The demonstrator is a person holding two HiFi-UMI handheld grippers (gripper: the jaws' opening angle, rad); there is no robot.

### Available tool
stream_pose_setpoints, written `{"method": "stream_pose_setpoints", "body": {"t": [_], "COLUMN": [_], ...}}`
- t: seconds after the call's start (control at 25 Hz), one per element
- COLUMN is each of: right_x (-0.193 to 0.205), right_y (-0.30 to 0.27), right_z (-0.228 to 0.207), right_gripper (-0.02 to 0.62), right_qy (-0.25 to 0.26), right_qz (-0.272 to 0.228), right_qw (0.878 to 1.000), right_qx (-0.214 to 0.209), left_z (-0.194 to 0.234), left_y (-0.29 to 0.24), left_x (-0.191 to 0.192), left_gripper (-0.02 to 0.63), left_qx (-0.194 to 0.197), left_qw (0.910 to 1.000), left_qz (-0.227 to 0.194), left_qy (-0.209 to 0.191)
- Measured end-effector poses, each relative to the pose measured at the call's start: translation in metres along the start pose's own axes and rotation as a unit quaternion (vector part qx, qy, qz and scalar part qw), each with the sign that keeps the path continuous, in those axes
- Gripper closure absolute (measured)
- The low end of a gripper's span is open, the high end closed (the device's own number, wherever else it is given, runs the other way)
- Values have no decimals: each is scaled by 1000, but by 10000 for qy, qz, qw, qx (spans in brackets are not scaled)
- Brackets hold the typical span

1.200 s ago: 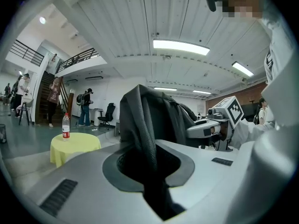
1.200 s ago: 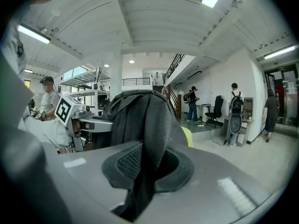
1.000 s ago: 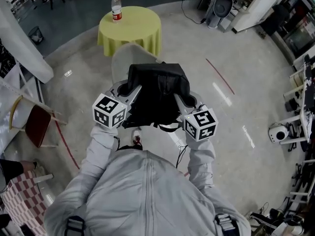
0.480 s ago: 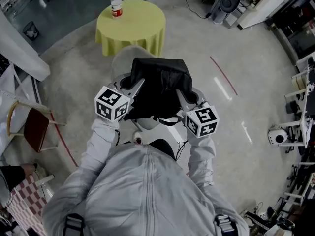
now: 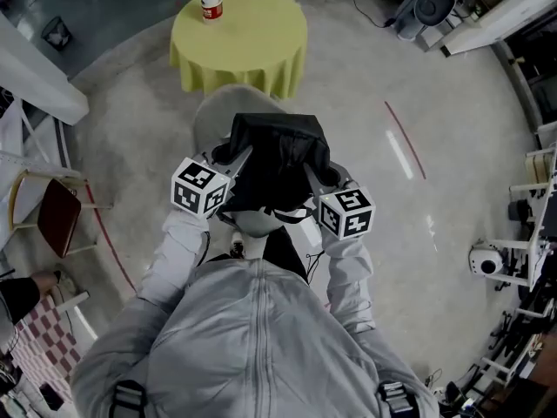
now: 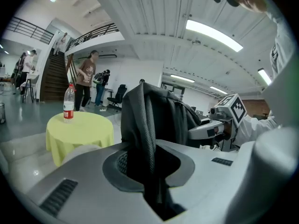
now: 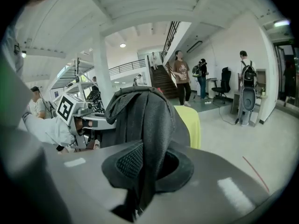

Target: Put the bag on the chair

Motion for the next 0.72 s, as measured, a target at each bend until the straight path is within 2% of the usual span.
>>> {"method": "stream_pose_setpoints", "body": {"t": [0.16,0.32,0.72], "right_x": [10,25,64], "right_y": [-44,-88,-184], "right_z": [-32,-53,-96], "right_gripper": [548,548,548], "right_qy": [5,29,-170], "right_qz": [434,880,1593], "right_qw": [9984,9930,9786], "right_qx": [-353,-783,-1291], "left_z": [28,55,125], "left_y": [-32,-59,-115], "left_x": [17,40,79], "left_gripper": [555,555,554], "left_qx": [-291,-719,-1168], "left_qw": [9978,9905,9734], "left_qz": [316,585,1164], "left_qy": [498,1017,1593]}}
Point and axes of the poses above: the fingertips, and each gripper's own axes: y backward along the fingers, z to its left, x out of its underside, the point moved 8 cm from there along y, backward along the fingers, and after that the axes turned 5 degrees about y, right-handed, at the moved point
